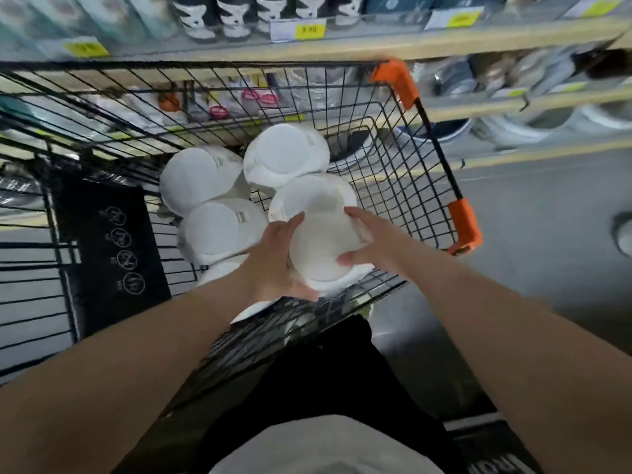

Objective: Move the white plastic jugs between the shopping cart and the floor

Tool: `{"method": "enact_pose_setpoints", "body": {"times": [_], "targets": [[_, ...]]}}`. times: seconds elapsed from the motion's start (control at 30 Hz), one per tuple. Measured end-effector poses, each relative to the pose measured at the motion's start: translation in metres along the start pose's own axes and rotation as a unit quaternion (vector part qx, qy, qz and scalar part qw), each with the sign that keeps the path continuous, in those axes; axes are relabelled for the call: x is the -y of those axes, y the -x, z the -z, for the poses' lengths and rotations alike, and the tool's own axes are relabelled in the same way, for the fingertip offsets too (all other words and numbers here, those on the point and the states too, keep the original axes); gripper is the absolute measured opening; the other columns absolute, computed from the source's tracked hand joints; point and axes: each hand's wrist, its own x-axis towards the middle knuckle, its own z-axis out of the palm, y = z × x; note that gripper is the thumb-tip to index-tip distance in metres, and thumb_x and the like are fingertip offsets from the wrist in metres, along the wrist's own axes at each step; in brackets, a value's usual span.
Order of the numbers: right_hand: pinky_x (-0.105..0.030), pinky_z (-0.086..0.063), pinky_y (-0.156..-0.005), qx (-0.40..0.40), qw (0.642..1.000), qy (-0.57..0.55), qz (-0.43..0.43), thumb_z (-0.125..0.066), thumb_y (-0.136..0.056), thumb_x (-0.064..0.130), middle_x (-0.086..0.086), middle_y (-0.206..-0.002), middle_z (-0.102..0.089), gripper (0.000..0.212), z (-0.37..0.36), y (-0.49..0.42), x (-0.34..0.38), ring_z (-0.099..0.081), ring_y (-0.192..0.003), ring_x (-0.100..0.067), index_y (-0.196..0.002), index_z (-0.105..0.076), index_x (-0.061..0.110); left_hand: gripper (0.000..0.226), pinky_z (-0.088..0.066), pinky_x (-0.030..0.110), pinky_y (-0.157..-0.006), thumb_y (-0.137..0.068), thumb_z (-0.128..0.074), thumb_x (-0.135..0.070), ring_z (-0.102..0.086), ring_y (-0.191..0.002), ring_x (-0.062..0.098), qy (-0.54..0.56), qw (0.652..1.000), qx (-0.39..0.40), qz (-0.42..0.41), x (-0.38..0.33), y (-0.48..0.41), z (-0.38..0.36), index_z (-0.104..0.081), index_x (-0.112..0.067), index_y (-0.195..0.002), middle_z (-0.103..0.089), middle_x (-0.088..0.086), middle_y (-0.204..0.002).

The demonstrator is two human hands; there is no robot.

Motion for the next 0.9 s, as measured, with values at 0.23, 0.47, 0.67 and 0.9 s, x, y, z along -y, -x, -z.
{"method": "enact_pose_setpoints", "body": {"times": [0.23, 0.47, 0.67, 0.9], "targets": [[-0.046, -0.034, -0.11, 0.001, 0.999, 0.018, -0.03, -0.084, -0.069, 0.008, -0.001, -0.148, -0.038, 0.102, -0.009, -0.015, -0.021, -0.041, -0.13, -0.028, -0.151, -0.028, 0.031, 0.133, -0.023, 0.035, -0.113, -0.047, -0.095, -0.033, -0.03, -0.136, 0.025, -0.012, 1.0, 0.016, -0.02, 0.016, -0.013, -0.02, -0.013, -0.026, -0.152, -0.021, 0.006, -0.146], [-0.042, -0.036, -0.106, 0.013, 0.991, 0.122, -0.043, -0.079, -0.077, 0.018, -0.005, -0.151, -0.035, 0.096, -0.013, -0.023, -0.033, -0.04, -0.133, -0.031, -0.152, -0.021, 0.032, 0.122, -0.024, 0.038, -0.113, -0.057, -0.092, -0.032, -0.029, -0.138, 0.021, -0.077, 0.996, 0.048, 0.023, 0.005, -0.021, -0.029, -0.015, -0.023, -0.151, -0.025, 0.001, -0.15], [-0.028, -0.043, -0.098, -0.057, 0.998, 0.018, 0.004, -0.069, -0.088, 0.028, -0.004, -0.134, -0.057, 0.054, 0.025, 0.022, -0.033, -0.055, -0.119, -0.021, -0.137, -0.051, 0.019, 0.084, -0.04, 0.031, -0.099, -0.072, -0.08, -0.045, -0.048, -0.122, 0.017, -0.08, 0.997, 0.016, 0.012, -0.059, -0.02, -0.007, -0.039, -0.025, -0.142, -0.048, -0.003, -0.139], [-0.028, -0.047, -0.072, -0.249, 0.952, -0.176, 0.026, -0.071, -0.085, 0.029, -0.003, -0.1, -0.07, 0.03, 0.137, 0.098, -0.092, -0.061, -0.081, -0.014, -0.111, -0.067, 0.016, 0.038, -0.05, 0.029, -0.084, -0.081, -0.075, -0.03, -0.06, -0.095, 0.009, 0.019, 0.993, -0.036, -0.112, -0.217, -0.05, -0.045, -0.056, -0.04, -0.112, -0.064, -0.011, -0.109]]}}
